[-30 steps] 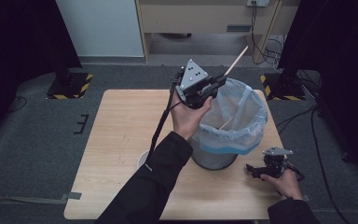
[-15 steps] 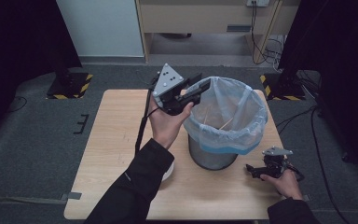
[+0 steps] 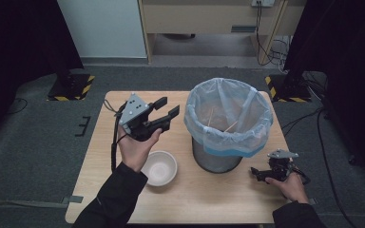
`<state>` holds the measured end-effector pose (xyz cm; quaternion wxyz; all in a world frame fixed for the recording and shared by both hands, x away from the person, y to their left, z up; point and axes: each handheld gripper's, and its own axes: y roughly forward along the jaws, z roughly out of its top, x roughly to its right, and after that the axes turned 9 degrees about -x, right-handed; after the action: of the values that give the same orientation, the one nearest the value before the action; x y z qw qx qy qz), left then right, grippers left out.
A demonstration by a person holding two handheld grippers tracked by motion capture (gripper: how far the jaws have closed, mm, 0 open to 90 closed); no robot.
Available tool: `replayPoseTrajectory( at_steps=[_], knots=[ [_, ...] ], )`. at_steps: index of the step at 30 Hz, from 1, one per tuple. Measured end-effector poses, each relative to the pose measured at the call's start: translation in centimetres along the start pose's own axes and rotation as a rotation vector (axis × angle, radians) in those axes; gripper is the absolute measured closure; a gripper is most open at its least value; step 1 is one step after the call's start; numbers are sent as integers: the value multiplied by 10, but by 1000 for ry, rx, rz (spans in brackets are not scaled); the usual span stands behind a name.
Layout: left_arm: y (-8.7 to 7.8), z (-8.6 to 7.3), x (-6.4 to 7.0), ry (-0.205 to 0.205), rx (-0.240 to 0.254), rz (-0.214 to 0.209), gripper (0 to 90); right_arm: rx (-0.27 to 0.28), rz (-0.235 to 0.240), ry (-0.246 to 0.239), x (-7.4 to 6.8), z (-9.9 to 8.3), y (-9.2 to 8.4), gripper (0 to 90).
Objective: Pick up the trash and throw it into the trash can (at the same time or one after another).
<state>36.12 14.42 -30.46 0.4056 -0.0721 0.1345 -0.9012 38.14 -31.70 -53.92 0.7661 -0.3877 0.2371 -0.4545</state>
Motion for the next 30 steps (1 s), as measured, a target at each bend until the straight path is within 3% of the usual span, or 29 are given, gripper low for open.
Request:
replayPoseTrajectory(
  at_steps=[11,20,23,30],
  knots=[
    [-19,-67,-19,-51,-130,47,428,0,-1,2,0,0,0,8],
    [-25,-134,-44,-156,-264,106,413,0,-2,2,0,0,0,8],
    [-20,-147,-48,-177,-306,107,408,0,-2,2,0,0,0,8],
    [-4,-164,-51,-175,-381,110,382,2,-6,6,-1,2,2,8]
  ],
)
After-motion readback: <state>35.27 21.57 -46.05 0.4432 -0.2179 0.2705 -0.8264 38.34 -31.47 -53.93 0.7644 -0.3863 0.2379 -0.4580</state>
